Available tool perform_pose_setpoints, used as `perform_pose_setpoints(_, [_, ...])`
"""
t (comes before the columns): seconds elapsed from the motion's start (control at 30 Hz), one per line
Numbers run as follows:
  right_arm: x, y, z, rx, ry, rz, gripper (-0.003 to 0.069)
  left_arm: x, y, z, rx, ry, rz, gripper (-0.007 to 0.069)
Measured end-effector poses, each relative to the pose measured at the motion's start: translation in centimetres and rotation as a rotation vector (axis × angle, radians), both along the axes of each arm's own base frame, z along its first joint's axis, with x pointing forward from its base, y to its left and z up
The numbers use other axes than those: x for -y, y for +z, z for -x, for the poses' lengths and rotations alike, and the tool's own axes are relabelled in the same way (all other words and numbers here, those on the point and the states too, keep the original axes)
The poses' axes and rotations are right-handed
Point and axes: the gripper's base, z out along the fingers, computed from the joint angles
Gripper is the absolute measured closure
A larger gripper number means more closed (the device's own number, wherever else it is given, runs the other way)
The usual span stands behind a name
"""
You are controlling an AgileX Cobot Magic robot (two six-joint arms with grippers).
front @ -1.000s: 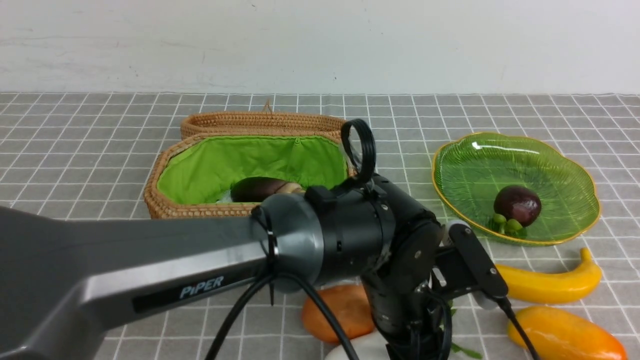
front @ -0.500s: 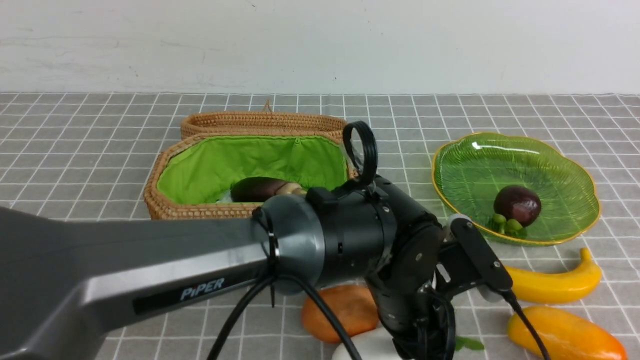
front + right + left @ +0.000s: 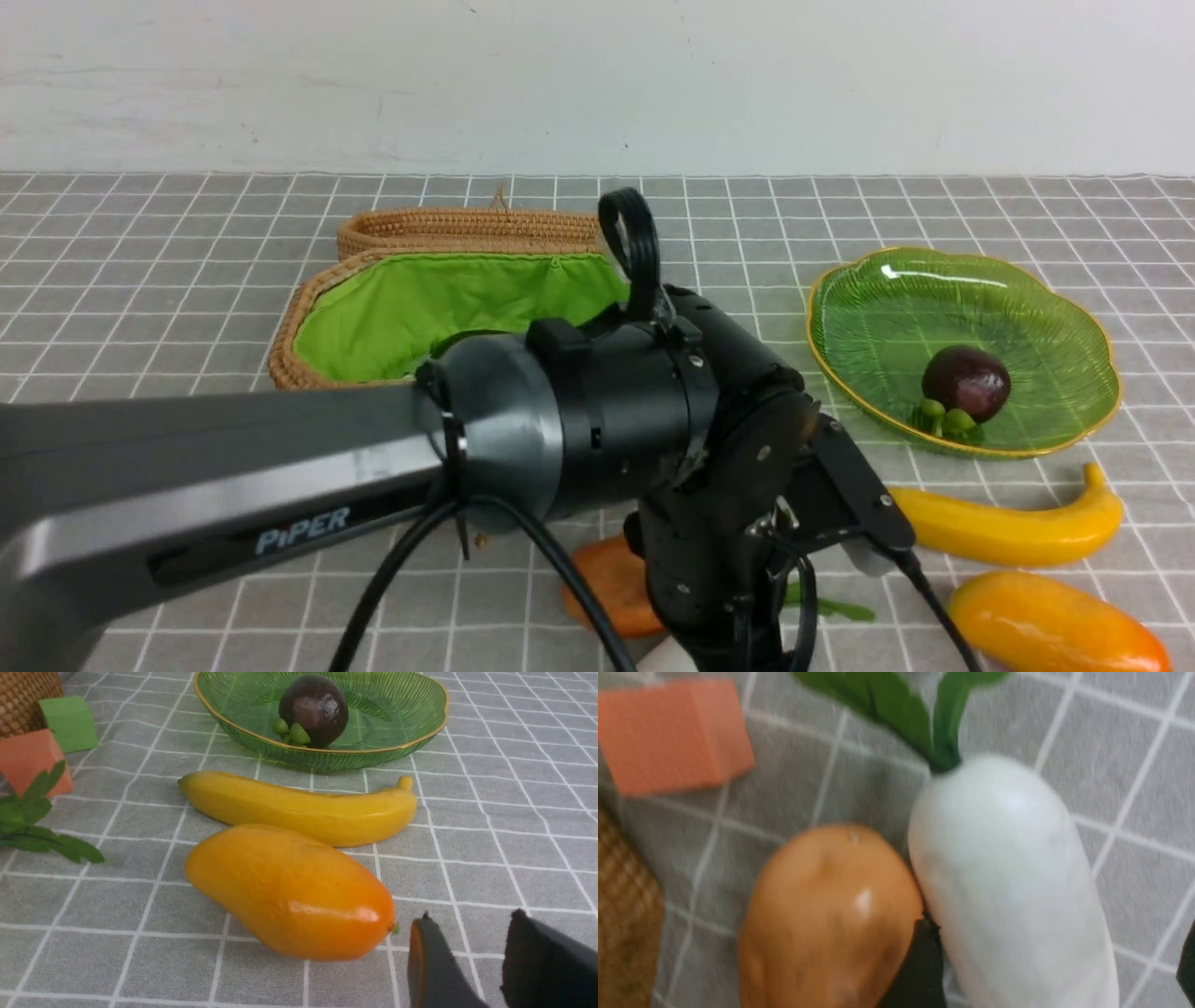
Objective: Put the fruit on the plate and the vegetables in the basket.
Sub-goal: Take a daikon with your left arm and place it on the basket on the left.
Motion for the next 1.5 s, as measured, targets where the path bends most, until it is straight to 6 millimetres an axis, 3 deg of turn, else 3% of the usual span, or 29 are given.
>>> perform_pose_setpoints(0.17, [0.0,0.0,0.0,0.000,0.000,0.000,0.0417,0.1,-1.2,0.1,-0.054,0.071,-0.016,-0.0014])
perform_pose_setpoints(0.4, [0.0,0.0,0.0,0.000,0.000,0.000,0.0417,1.4,-5.3,-0.3,-0.121,0.114,-0.008,0.0109])
perform_pose_setpoints(0.67, [0.0,0.0,0.0,0.000,0.000,0.000,0.0417,1.3,-5.0,-0.4,-0.103,0.107,-0.008,0.0113])
perform_pose_setpoints(0.77, [0.0,0.0,0.0,0.000,0.000,0.000,0.0417,1.1,-3.3,-0.1,-0.085,0.094,0.020,0.0113])
perform_pose_setpoints(0.8, [0.0,0.0,0.0,0.000,0.000,0.000,0.0417,0.7,-1.3,0.1,-0.067,0.075,0.059,0.0113])
perform_pose_setpoints(0.83, [0.0,0.0,0.0,0.000,0.000,0.000,0.0417,0.6,-1.0,0.2,-0.063,0.072,0.064,0.0113])
perform_pose_setpoints(0.87, [0.0,0.0,0.0,0.000,0.000,0.000,0.0417,-0.1,1.6,0.4,-0.035,0.059,0.123,0.0113])
perform_pose_setpoints(0.9, [0.0,0.0,0.0,0.000,0.000,0.000,0.0417,-0.7,3.1,0.4,-0.015,0.066,0.158,0.0113])
perform_pose_setpoints(0.97, [0.0,0.0,0.0,0.000,0.000,0.000,0.0417,-2.5,6.4,-0.3,0.046,0.106,0.247,0.0113])
perform_pose_setpoints(1.0, [0.0,0.0,0.0,0.000,0.000,0.000,0.0417,-4.5,8.7,-1.2,0.106,0.158,0.312,0.0113])
perform_pose_setpoints(1.03, [0.0,0.0,0.0,0.000,0.000,0.000,0.0417,-5.4,9.7,-1.8,0.135,0.188,0.343,0.0113])
perform_pose_setpoints(1.07, [0.0,0.0,0.0,0.000,0.000,0.000,0.0417,-7.6,11.4,-3.2,0.196,0.268,0.401,0.0113])
perform_pose_setpoints(1.1, [0.0,0.0,0.0,0.000,0.000,0.000,0.0417,-7.6,11.4,-3.2,0.199,0.271,0.406,0.0113])
perform_pose_setpoints(1.13, [0.0,0.0,0.0,0.000,0.000,0.000,0.0417,-10.1,12.6,-4.9,0.264,0.361,0.451,0.0113])
perform_pose_setpoints(1.23, [0.0,0.0,0.0,0.000,0.000,0.000,0.0417,-13.4,13.4,-8.1,0.387,0.488,0.515,0.0113])
perform_pose_setpoints(1.3, [0.0,0.0,0.0,0.000,0.000,0.000,0.0417,-14.3,13.1,-9.4,0.434,0.519,0.522,0.0113])
perform_pose_setpoints(1.43, [0.0,0.0,0.0,0.000,0.000,0.000,0.0417,-14.8,11.5,-11.8,0.537,0.495,0.472,0.0113])
perform_pose_setpoints(1.5, [0.0,0.0,0.0,0.000,0.000,0.000,0.0417,-14.6,9.6,-13.0,0.562,0.454,0.393,0.0113])
